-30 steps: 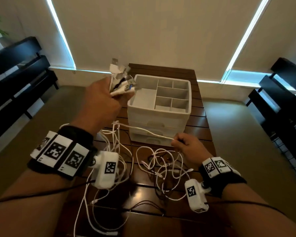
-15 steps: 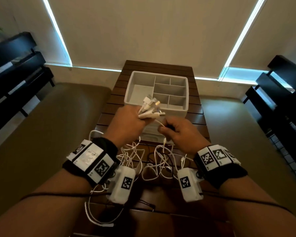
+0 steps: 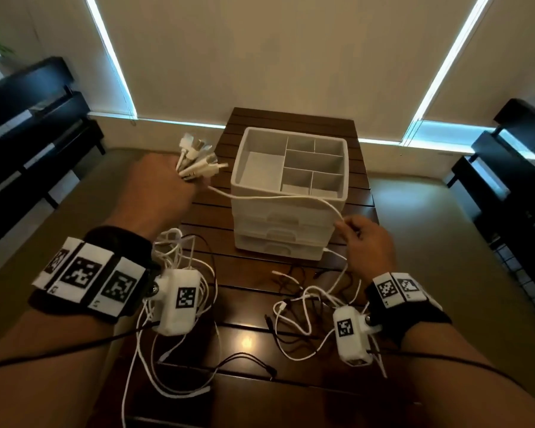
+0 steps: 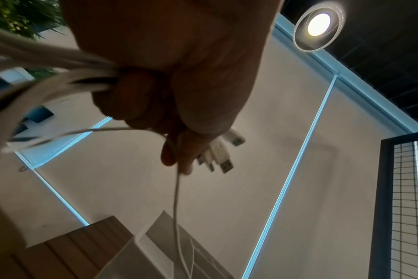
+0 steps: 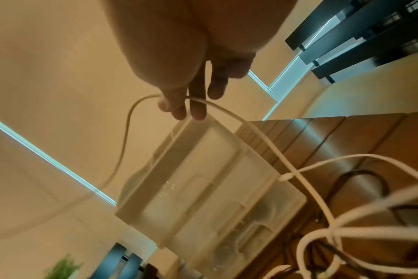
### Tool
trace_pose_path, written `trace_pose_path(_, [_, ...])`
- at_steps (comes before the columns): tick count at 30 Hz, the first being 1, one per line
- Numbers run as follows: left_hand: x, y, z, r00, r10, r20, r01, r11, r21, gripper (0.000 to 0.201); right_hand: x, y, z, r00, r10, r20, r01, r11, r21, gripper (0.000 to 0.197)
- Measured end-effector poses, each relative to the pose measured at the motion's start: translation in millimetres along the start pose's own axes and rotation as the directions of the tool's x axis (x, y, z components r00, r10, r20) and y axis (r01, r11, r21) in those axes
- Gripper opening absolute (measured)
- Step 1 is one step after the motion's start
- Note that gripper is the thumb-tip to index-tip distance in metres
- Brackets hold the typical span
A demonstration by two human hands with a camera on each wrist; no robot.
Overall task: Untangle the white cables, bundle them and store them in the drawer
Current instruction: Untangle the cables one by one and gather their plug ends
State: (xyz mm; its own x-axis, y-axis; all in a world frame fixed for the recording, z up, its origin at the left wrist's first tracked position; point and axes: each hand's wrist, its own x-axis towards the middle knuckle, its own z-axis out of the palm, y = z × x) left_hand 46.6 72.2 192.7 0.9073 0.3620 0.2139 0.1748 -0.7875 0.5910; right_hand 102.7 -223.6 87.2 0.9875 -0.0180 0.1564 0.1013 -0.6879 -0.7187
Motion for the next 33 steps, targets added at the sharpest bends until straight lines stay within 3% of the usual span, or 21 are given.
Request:
trace_pose_path(2, [-7,2,3,0.999,-0.029,0.029,0.028,0.999,0.023,0.012,2,-14,-9,0.998,-0.057,-0.032,0.058,0.997,0.056,0.011])
trace_pose_path(4, [-16,11,7,1.000,-0.011,0.018,0.012,0.996,-0.088,0.007,0,-30,-14,0.985,-0.137,0.101,0.122,0.982,0.142,0.011])
trace_pose_path(6, [-26,29,18,0.998,0.047,0.043,-0.035,0.967,-0.252,0.009,-4,-47,-13,0.921,-0.235,0.310,0.206,0.971,0.125,0.014])
trace_pose_path(8, [-37,45,32,0.986,0.138,0.098,-0.097,0.934,-0.344,0.019,-8,-64,-9,0.851,-0.334,0.406,0.311,0.942,0.123,0.015])
trace_pose_path(11, [-45,54,52,0.959,0.219,0.181,-0.140,0.918,-0.371,0.027,-9,-78,-11,0.819,-0.425,0.385,0.404,0.904,0.138,0.031])
trace_pose_path(16, [-42,52,64,0.916,0.272,0.294,-0.190,0.942,-0.278,0.012,-9,-83,-18,0.806,-0.428,0.408,0.428,0.899,0.097,0.032])
trace_pose_path(20, [-39,49,67,0.926,0.263,0.270,-0.227,0.961,-0.157,0.014,-10,-72,-11,0.819,-0.398,0.413,0.389,0.915,0.110,0.020])
trace_pose_path(23, [-34,47,52,0.955,0.223,0.197,-0.190,0.967,-0.172,0.022,-10,-51,-3,0.822,-0.313,0.475,0.314,0.946,0.081,0.006])
trace_pose_path(26, [-22,44,22,0.987,0.158,0.037,-0.151,0.977,-0.152,0.019,-14,-13,10,0.836,-0.127,0.533,0.159,0.987,-0.014,0.013])
trace_pose_path(28, [-21,44,4,0.988,0.156,0.009,-0.156,0.986,-0.053,0.018,-16,2,19,0.842,-0.055,0.537,0.055,0.998,0.016,0.013])
trace_pose_path(33, [-25,40,0,0.986,0.151,-0.064,-0.152,0.988,-0.020,0.028,-6,-8,29,0.850,0.015,0.527,0.011,0.999,-0.046,0.014])
